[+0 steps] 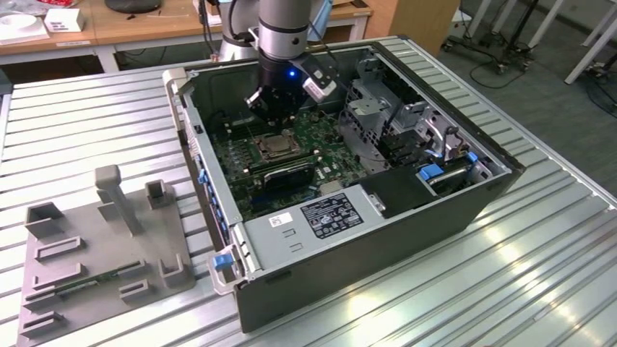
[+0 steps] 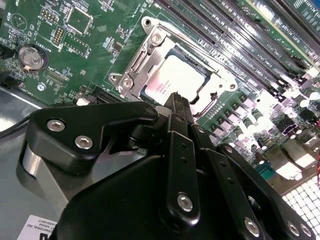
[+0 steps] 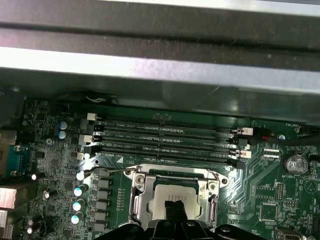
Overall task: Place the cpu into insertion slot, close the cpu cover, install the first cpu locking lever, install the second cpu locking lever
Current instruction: 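Close the cpu cover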
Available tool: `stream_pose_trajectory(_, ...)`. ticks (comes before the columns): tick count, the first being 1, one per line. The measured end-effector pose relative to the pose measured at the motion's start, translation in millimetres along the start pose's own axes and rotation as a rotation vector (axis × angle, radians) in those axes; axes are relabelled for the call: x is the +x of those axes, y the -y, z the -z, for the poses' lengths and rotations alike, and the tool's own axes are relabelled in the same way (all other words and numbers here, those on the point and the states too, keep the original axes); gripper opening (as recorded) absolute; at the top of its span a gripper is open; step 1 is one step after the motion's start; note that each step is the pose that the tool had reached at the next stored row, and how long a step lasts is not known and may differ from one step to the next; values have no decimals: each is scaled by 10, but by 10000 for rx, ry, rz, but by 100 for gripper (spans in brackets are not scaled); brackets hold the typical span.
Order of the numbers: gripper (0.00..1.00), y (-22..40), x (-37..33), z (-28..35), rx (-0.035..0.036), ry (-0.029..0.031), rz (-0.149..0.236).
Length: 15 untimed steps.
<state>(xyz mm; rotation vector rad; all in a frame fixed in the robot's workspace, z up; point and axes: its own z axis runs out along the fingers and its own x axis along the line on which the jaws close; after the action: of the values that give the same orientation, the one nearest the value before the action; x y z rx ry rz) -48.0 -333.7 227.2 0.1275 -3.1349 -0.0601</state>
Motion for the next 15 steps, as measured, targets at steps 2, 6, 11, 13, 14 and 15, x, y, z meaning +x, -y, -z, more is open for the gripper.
stream_pose_trajectory(2,11,0,0,0,0,-1,-1)
stream_pose_trajectory(6,11,2,0,0,0,0,1)
stream_pose_trajectory(11,11,10,1,0,0,-1,1)
stream_pose_trajectory(13,11,10,2,1,1,-1,0)
stream_pose_trajectory(14,11,10,2,1,1,-1,1)
stream_pose_trajectory(15,11,10,2,0,0,-1,1)
